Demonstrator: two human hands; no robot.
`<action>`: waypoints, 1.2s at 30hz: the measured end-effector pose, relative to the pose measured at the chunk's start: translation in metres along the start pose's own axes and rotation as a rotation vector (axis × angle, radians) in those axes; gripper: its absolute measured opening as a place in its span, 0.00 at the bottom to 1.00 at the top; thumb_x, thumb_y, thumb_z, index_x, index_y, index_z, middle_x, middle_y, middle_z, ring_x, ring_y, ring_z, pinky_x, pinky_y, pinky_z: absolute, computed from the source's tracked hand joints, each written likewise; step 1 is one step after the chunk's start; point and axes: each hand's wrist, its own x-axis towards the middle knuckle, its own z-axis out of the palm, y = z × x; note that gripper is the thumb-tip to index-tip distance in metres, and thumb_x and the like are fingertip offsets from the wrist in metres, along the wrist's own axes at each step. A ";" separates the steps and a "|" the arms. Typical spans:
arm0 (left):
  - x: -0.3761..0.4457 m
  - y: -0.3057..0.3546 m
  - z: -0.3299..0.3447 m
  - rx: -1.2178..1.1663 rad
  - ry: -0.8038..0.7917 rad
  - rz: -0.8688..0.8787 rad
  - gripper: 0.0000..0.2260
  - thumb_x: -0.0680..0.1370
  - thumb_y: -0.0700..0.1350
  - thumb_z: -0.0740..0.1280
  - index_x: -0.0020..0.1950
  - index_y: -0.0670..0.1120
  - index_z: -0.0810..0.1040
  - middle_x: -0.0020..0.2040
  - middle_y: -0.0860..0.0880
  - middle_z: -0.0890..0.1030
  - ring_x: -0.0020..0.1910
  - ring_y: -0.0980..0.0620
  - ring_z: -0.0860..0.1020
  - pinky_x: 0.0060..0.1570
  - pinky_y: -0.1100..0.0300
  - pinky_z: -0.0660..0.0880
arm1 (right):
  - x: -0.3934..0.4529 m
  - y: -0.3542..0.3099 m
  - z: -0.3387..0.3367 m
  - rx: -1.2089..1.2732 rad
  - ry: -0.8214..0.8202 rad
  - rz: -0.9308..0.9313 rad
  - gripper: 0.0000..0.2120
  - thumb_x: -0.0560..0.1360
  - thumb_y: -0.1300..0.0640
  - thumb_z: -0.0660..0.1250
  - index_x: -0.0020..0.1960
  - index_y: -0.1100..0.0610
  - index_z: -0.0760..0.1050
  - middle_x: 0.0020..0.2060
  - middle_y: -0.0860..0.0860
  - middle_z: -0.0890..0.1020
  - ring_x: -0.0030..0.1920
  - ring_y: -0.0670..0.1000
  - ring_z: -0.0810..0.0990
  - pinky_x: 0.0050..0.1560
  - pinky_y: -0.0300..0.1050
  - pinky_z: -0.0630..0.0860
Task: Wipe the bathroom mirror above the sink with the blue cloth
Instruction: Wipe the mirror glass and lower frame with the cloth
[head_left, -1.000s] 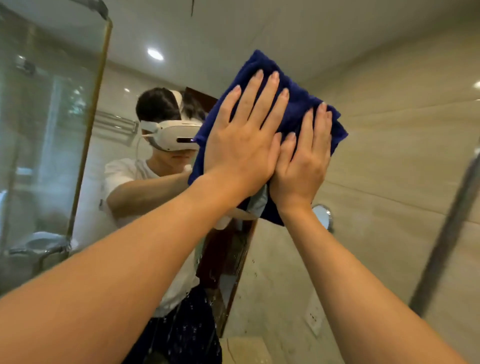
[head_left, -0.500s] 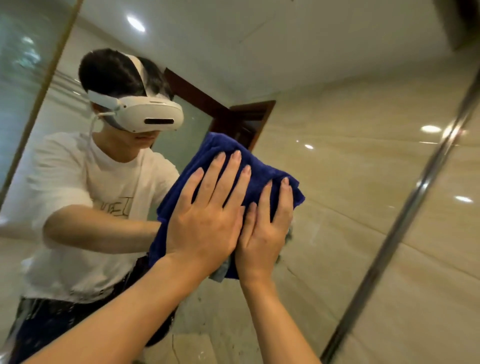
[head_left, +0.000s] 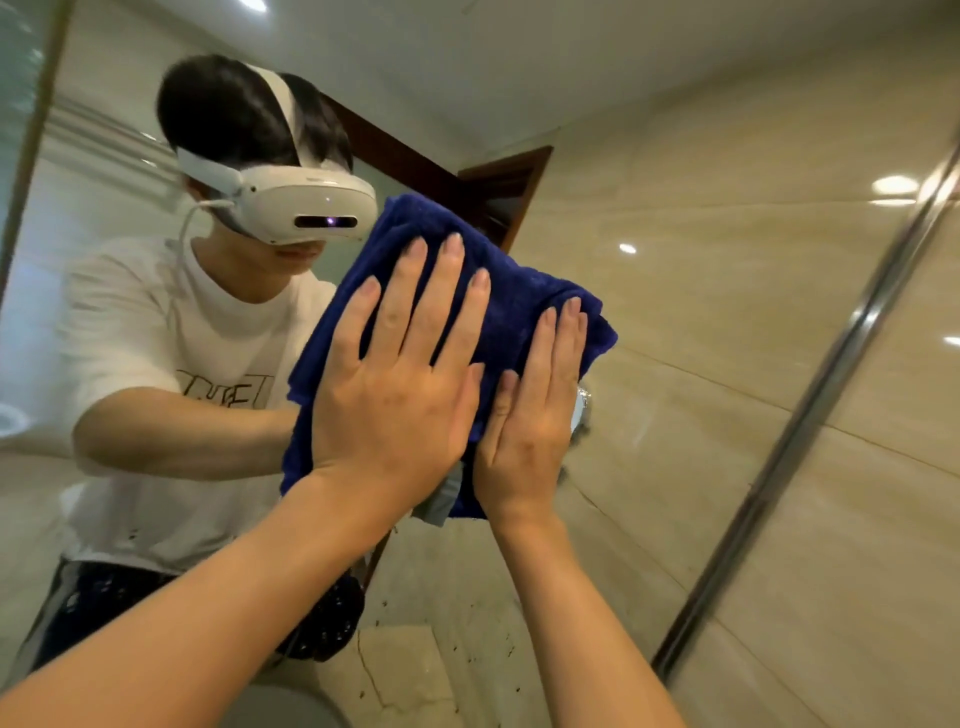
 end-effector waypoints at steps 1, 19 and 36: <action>-0.001 0.006 0.002 -0.005 -0.004 -0.003 0.26 0.84 0.51 0.51 0.80 0.43 0.54 0.80 0.40 0.54 0.79 0.40 0.53 0.75 0.45 0.51 | -0.001 0.005 -0.003 0.003 0.003 -0.007 0.22 0.83 0.63 0.52 0.74 0.70 0.56 0.74 0.67 0.60 0.77 0.63 0.56 0.75 0.62 0.58; 0.022 0.178 0.064 -0.057 -0.047 0.207 0.26 0.85 0.53 0.48 0.81 0.43 0.51 0.80 0.40 0.51 0.79 0.41 0.50 0.77 0.45 0.48 | -0.022 0.173 -0.085 -0.135 0.117 0.093 0.23 0.82 0.59 0.51 0.74 0.68 0.59 0.74 0.65 0.62 0.76 0.61 0.59 0.75 0.58 0.61; 0.043 0.311 0.115 -0.022 -0.205 0.593 0.27 0.83 0.55 0.45 0.81 0.46 0.49 0.81 0.43 0.48 0.80 0.42 0.46 0.77 0.46 0.42 | -0.064 0.278 -0.145 -0.291 0.142 0.537 0.27 0.83 0.50 0.46 0.78 0.63 0.54 0.78 0.59 0.55 0.78 0.56 0.52 0.77 0.46 0.54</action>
